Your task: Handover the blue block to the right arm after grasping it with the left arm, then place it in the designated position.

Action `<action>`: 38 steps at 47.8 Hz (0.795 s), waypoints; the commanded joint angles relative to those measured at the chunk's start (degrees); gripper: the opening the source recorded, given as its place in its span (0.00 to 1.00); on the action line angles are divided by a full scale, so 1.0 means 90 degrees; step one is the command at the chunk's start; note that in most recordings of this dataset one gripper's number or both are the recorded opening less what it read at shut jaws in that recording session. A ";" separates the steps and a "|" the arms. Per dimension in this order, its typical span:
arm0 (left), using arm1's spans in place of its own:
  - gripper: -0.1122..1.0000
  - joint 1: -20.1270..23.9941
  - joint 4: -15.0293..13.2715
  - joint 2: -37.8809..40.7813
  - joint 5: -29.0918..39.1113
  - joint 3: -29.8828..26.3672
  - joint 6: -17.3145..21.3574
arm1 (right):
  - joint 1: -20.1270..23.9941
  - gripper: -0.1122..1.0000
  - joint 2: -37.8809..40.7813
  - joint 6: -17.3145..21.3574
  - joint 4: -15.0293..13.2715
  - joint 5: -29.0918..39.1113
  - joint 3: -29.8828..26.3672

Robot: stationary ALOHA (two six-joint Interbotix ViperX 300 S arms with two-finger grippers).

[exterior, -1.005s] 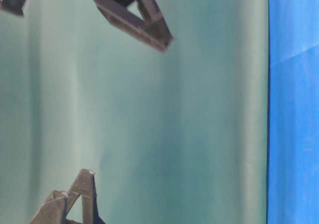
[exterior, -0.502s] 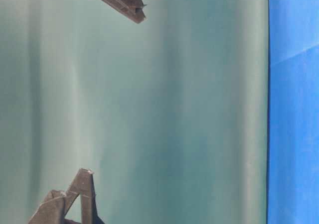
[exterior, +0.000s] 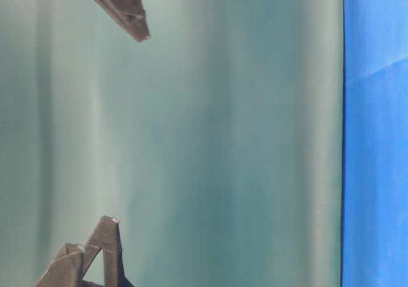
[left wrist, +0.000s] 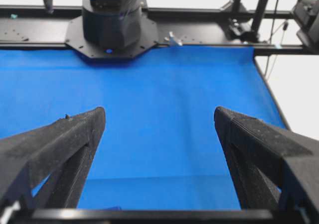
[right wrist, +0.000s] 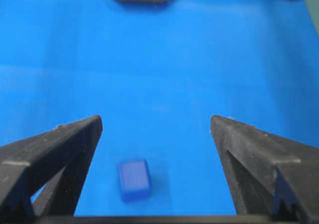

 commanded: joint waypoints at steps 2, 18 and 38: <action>0.94 -0.0010 0.0000 -0.0049 -0.0020 -0.0166 0.0010 | -0.0107 0.93 -0.0107 0.0020 0.0020 -0.0488 0.0137; 0.94 -0.0010 0.0010 -0.0039 -0.0029 -0.0166 0.0010 | -0.0283 0.93 -0.0127 0.0029 0.0049 -0.1406 0.0596; 0.94 -0.0010 0.0010 -0.0039 -0.0029 -0.0176 0.0010 | -0.0283 0.93 -0.0127 0.0039 0.0049 -0.1406 0.0586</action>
